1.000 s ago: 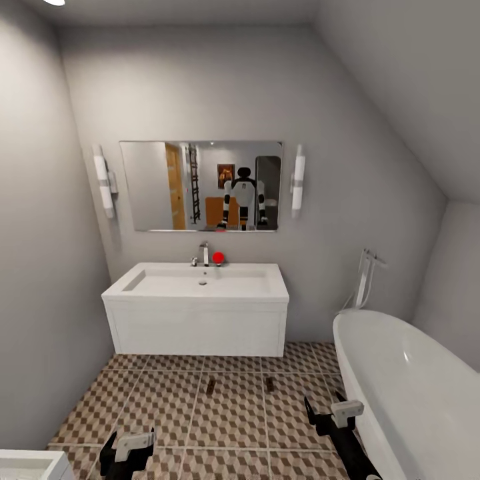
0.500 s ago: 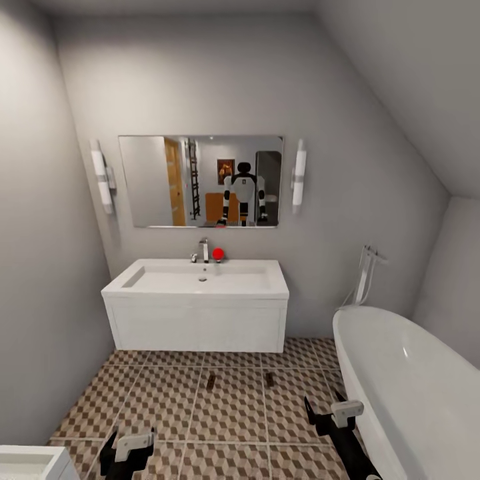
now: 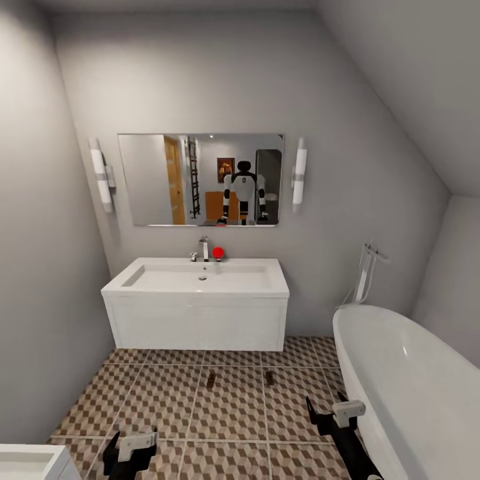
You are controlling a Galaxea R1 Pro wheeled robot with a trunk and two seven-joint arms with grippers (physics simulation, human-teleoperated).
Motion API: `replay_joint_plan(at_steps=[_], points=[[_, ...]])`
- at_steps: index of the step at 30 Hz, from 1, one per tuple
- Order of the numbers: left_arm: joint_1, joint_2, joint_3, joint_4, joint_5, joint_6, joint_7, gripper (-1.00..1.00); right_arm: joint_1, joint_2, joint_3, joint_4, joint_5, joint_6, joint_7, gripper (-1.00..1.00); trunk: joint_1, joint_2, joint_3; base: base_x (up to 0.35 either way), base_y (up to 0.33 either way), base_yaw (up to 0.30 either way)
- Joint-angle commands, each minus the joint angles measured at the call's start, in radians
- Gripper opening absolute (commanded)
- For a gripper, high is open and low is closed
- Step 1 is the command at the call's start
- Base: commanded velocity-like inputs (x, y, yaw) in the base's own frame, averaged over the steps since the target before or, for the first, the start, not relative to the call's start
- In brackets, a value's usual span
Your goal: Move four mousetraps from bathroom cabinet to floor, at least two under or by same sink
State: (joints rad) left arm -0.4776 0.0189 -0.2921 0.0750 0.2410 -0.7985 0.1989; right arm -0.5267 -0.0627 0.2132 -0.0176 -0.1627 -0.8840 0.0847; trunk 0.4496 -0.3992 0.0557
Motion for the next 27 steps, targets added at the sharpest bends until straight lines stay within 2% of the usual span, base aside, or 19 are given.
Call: replay_joint_plan(at_steps=[1,23,27], points=[[-0.001,-0.001,-0.009,0.003,0.006,-0.004,0.002,1.0,0.0,0.0,0.003,0.001,-0.011,-0.002,0.008,1.0,0.0,-0.001,0.0,0.0,0.0,0.0],[-0.001,-0.004,-0.009,0.003,0.006,-0.004,0.002,1.0,0.0,-0.002,0.002,0.001,-0.011,-0.002,0.007,1.0,0.0,-0.001,-0.001,0.0,0.0,0.0],[0.023,-0.002,-0.009,0.004,0.006,-0.005,-0.002,1.0,0.011,-0.003,0.003,0.002,-0.011,-0.004,0.009,1.0,0.0,-0.001,-0.001,0.0,0.0,0.0]])
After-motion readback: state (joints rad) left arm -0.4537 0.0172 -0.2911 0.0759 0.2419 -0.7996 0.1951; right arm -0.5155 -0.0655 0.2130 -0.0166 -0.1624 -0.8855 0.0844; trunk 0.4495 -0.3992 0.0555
